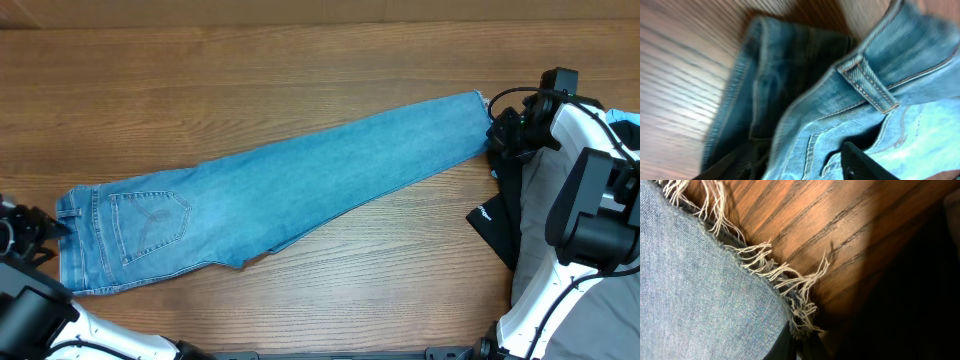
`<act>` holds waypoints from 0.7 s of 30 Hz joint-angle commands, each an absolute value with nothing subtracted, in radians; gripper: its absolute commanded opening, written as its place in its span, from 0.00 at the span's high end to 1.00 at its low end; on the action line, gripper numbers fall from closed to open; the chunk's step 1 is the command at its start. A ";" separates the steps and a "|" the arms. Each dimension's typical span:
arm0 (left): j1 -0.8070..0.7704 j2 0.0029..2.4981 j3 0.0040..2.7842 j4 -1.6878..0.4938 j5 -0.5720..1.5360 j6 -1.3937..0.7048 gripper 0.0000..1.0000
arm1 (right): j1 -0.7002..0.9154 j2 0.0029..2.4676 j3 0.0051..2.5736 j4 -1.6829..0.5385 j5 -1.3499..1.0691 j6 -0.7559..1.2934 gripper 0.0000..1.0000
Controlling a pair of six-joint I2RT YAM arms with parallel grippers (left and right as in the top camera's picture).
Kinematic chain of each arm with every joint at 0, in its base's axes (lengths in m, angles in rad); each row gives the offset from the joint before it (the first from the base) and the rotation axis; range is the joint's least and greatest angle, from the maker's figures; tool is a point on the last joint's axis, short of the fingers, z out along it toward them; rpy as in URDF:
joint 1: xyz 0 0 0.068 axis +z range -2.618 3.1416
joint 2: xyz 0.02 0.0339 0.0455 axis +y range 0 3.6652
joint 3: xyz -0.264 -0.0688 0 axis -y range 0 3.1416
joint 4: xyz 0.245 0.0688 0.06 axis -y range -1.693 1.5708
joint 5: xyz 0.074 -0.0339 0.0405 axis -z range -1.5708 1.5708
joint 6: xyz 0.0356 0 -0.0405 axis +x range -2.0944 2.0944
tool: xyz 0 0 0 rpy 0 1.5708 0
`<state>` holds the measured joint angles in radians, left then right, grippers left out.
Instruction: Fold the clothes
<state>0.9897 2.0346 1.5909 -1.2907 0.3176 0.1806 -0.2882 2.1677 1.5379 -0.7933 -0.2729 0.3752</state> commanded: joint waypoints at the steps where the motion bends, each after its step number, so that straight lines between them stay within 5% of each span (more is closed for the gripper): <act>1: 0.966 2.040 1.562 -1.289 0.282 0.189 0.48 | -0.312 2.145 1.539 -0.784 -0.211 0.398 0.96; 6: 0.966 2.040 1.562 -1.301 0.226 0.152 0.64 | -0.312 2.145 1.539 -0.784 -0.211 0.398 0.96; 10: 0.966 2.040 1.562 -1.314 0.199 0.130 0.96 | -0.312 2.145 1.539 -0.784 -0.211 0.398 0.96; 21: 1.039 2.039 1.717 -1.508 0.094 0.035 0.96 | -0.312 2.145 1.539 -0.782 -0.210 0.398 0.96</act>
<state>1.0012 2.0373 1.6741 -1.4815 0.1825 0.1032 -0.2882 2.1674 1.5375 -0.7918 -0.2718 0.3897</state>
